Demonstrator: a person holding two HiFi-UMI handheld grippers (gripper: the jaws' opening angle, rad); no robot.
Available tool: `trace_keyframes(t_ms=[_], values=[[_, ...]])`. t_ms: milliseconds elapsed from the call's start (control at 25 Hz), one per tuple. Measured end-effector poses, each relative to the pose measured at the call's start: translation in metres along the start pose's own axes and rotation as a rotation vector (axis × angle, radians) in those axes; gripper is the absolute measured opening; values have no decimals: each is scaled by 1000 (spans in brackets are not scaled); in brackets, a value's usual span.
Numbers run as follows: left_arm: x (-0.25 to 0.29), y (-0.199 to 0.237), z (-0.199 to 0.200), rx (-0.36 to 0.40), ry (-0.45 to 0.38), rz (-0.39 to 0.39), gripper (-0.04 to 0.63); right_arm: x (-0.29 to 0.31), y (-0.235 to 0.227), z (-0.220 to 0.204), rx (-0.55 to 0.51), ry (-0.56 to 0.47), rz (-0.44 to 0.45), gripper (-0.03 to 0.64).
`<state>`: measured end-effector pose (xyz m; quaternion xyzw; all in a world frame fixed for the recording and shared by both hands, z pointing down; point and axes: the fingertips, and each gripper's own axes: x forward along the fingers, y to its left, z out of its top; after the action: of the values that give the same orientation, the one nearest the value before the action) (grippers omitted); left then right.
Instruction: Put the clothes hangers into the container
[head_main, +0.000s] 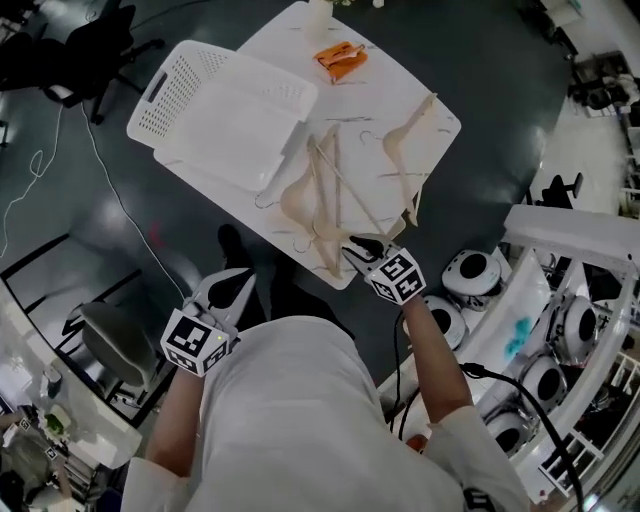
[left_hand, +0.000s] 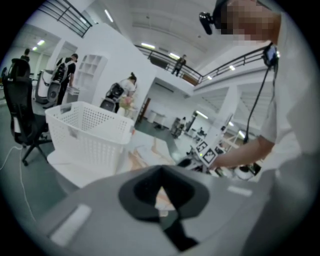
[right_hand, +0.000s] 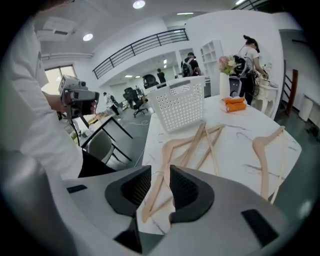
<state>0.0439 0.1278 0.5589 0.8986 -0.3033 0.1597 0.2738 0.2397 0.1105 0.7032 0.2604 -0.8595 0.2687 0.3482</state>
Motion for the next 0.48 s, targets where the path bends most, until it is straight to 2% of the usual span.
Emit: trace_keyframes(t_ms=[480], values=[[-4, 12, -8, -54, 13, 61, 3, 53, -36, -54, -92, 255, 45, 138]])
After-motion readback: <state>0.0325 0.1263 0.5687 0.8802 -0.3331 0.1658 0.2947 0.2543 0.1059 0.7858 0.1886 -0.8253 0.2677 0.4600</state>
